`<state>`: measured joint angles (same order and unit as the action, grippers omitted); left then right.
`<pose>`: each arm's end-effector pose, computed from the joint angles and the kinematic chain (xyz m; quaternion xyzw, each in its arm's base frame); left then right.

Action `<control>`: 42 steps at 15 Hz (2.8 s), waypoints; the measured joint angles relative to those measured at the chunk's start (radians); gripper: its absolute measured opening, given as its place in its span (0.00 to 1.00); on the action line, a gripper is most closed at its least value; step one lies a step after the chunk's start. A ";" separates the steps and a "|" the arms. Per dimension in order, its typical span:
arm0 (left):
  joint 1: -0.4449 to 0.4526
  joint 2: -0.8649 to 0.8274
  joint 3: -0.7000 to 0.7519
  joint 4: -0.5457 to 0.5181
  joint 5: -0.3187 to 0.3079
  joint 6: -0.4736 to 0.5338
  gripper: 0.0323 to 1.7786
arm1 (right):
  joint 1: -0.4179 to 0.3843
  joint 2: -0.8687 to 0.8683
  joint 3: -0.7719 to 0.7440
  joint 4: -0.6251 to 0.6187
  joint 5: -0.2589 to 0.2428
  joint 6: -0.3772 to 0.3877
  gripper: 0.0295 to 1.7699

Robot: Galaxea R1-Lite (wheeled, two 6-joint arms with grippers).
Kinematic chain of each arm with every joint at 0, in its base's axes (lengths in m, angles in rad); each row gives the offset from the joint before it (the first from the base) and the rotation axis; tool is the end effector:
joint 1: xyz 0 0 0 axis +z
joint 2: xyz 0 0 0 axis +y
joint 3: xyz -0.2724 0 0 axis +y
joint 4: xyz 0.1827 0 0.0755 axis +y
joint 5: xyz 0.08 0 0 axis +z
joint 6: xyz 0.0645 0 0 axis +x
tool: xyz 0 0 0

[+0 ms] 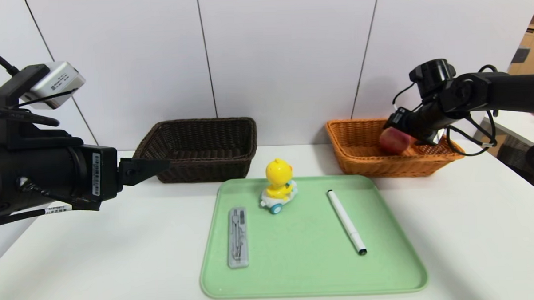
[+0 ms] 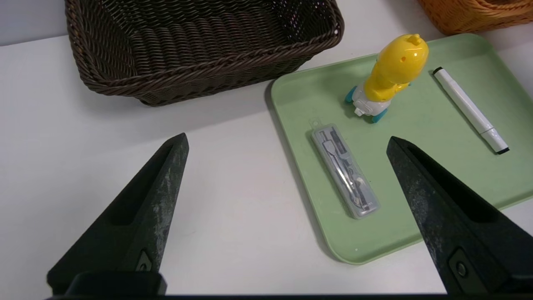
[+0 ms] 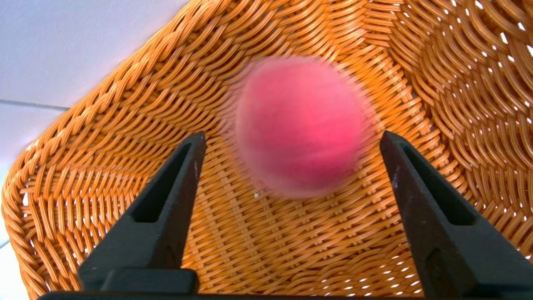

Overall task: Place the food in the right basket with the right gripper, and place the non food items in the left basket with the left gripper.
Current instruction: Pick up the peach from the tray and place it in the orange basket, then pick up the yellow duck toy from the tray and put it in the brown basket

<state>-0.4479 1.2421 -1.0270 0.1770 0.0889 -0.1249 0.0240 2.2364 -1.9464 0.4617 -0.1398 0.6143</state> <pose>0.2188 -0.0988 0.2375 -0.0087 0.1984 -0.1631 0.9664 0.4701 0.0023 0.1361 0.2521 0.3324 -0.1619 0.8943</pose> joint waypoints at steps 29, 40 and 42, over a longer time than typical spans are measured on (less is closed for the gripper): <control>-0.149 0.082 0.026 -0.122 -0.135 0.013 0.95 | 0.137 -0.557 0.001 0.168 -0.006 -0.477 0.96; -0.175 0.344 0.243 -0.655 -0.303 0.128 0.95 | 0.250 -0.881 0.266 0.213 -0.011 -0.507 0.96; -0.179 0.409 0.238 -0.700 -0.301 0.133 0.95 | 0.254 -0.937 0.381 0.210 -0.013 -0.519 0.96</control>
<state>-0.6264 1.6511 -0.7889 -0.5234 -0.2126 0.0081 0.2781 1.2994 -1.5653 0.6719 -0.1528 0.0957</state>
